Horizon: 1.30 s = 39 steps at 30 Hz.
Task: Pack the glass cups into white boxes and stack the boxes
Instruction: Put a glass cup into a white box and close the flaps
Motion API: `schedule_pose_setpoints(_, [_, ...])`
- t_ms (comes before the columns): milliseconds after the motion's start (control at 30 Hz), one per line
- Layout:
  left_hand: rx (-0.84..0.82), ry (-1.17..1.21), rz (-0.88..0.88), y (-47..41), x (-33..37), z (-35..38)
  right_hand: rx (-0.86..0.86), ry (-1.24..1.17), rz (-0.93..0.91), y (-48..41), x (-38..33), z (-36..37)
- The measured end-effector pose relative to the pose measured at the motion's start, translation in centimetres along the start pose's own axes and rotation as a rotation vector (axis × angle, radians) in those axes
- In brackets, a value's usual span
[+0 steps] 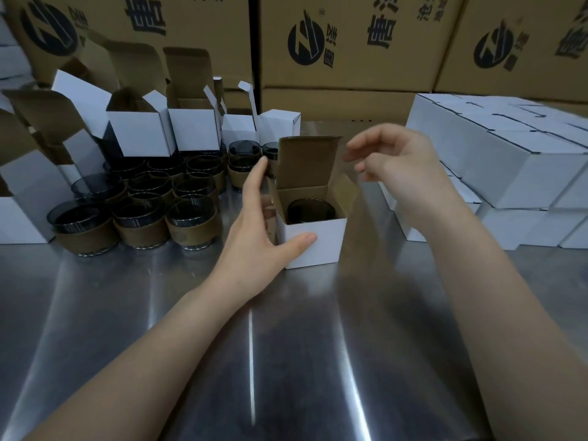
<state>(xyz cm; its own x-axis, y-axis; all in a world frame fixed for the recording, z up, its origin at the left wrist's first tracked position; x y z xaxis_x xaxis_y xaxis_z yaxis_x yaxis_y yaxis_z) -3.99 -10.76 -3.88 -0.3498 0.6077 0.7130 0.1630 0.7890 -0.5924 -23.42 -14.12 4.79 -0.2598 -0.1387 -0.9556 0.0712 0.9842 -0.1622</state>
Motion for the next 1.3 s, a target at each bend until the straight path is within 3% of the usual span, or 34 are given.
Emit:
schedule_pose_setpoints(100, [0.009, 0.033, -0.039, 0.0, -0.5, 0.1, 0.012, -0.076, 0.146, -0.4, 1.2, -0.3])
schedule_pose_setpoints(300, [-0.013, 0.053, -0.052, -0.1, -0.5, 0.1, -0.204, -0.132, 0.367, -0.4, 3.3, 1.6])
schedule_pose_setpoints(867, [-0.11, 0.016, -0.116, -0.2, 0.2, -0.1, -0.296, 0.0, 0.293, -0.6, 4.3, 3.2])
schedule_pose_setpoints(1000, [-0.028, 0.035, -0.114, -0.6, 0.3, -0.3, -0.276, 0.021, 0.271, -0.8, 4.4, 3.3])
schedule_pose_setpoints(1300, [0.142, 0.334, -0.221, -0.9, -0.1, -0.3, -0.345, 0.035, 0.211, -0.9, 4.4, 3.4])
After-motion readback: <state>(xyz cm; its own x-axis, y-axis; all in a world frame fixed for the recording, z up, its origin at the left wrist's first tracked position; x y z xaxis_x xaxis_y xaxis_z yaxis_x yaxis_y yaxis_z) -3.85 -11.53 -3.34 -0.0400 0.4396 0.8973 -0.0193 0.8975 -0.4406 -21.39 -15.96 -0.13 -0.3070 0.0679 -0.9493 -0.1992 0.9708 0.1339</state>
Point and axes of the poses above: each hand's wrist, its own y-axis away from the middle knuckle, its own z-axis out of the palm, x = y × z, the point moved 5 cm from there along -y, towards the middle knuckle, and after that the axes turned 12 degrees about z, right-handed, at the moved point
